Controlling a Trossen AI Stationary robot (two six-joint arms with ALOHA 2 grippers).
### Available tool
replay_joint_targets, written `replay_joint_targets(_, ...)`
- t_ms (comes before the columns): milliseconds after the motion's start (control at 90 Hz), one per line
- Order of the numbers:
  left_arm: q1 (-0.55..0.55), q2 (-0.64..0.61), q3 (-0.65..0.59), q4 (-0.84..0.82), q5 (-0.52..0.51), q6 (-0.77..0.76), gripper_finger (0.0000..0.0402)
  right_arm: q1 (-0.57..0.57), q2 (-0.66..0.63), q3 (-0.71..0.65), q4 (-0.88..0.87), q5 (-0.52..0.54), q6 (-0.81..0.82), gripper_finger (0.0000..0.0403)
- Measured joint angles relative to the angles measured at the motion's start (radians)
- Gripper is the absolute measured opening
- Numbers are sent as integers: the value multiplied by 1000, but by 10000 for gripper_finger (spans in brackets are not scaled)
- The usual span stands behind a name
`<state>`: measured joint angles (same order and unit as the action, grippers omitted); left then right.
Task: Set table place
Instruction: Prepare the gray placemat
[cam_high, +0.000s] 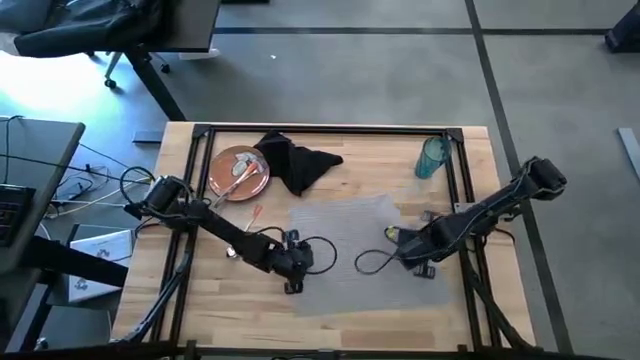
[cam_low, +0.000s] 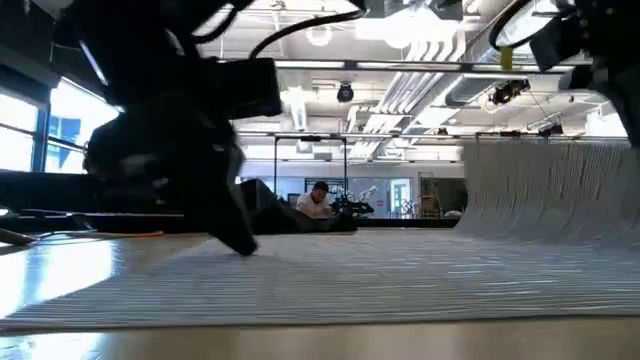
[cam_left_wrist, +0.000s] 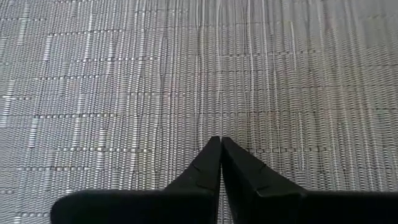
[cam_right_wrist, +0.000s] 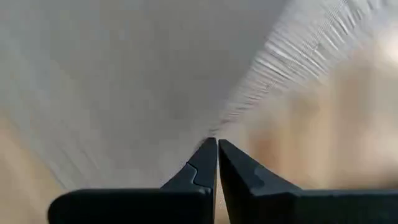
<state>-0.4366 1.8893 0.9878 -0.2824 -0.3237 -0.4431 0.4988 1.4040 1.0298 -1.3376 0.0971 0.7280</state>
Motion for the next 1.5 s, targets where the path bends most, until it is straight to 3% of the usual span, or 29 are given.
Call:
replay_joint_targets(89, -7, -32, -1, -30, -16, 9, 0, 7, -10, 65, -19, 41, 12, 0)
replay_joint_targets(178, -8, -65, -7, -72, -26, 23, 0, 13, -29, 72, 162, 117, -51, 0)
replay_joint_targets(389, -17, -84, -4, -70, -11, 26, 0, 11, 13, -139, 601, 101, -154, 0)
replay_joint_targets(522, -28, -76, -4, -81, 5, 25, 0, 10, 51, -261, 624, 116, -52, 0)
replay_joint_targets(722, -54, -77, -2, -137, 0, -35, 0, 37, 74, -346, 797, 70, 56, 0)
replay_joint_targets(1156, -164, -79, -1, -188, -6, -206, 0, 71, 141, -337, 944, 28, 78, 0)
replay_joint_targets(1500, -182, -88, 12, -238, -33, -225, 0, 117, 148, -338, 1055, -27, 139, 0)
